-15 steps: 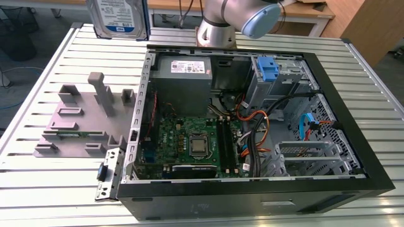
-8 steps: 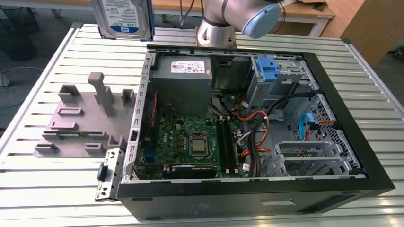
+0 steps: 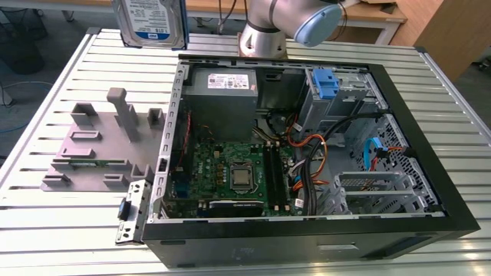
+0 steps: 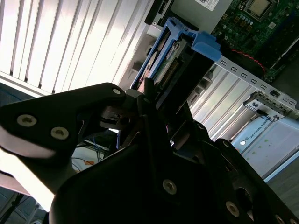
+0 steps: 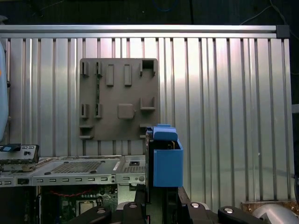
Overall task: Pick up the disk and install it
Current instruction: 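Pick up the disk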
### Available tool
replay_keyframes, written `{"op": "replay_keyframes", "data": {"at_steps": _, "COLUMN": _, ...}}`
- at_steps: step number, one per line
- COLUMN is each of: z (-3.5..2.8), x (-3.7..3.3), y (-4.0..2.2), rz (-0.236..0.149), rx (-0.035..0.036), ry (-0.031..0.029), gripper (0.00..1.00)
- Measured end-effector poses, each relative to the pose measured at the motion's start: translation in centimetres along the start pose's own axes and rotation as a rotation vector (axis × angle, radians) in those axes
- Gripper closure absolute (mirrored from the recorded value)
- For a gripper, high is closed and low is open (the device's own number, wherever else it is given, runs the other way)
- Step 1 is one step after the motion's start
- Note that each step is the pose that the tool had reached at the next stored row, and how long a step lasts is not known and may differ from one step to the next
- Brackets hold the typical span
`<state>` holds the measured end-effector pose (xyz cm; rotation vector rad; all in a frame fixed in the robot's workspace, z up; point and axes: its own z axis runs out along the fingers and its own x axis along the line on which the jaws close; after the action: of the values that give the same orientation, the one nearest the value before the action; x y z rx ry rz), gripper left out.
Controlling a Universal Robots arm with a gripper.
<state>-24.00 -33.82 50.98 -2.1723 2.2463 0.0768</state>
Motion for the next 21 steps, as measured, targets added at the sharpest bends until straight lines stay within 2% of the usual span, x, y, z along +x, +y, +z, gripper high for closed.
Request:
{"op": "replay_keyframes", "data": {"at_steps": 10, "z": 0.00, "x": -0.01, "y": -0.21, "rz": 0.000, "rx": 0.0000, "ry": -0.0001, "gripper": 0.65}}
{"op": "replay_keyframes", "data": {"at_steps": 21, "z": -0.03, "x": -0.05, "y": -1.31, "rz": 0.000, "rx": 0.0000, "ry": 0.0000, "gripper": 0.65}}
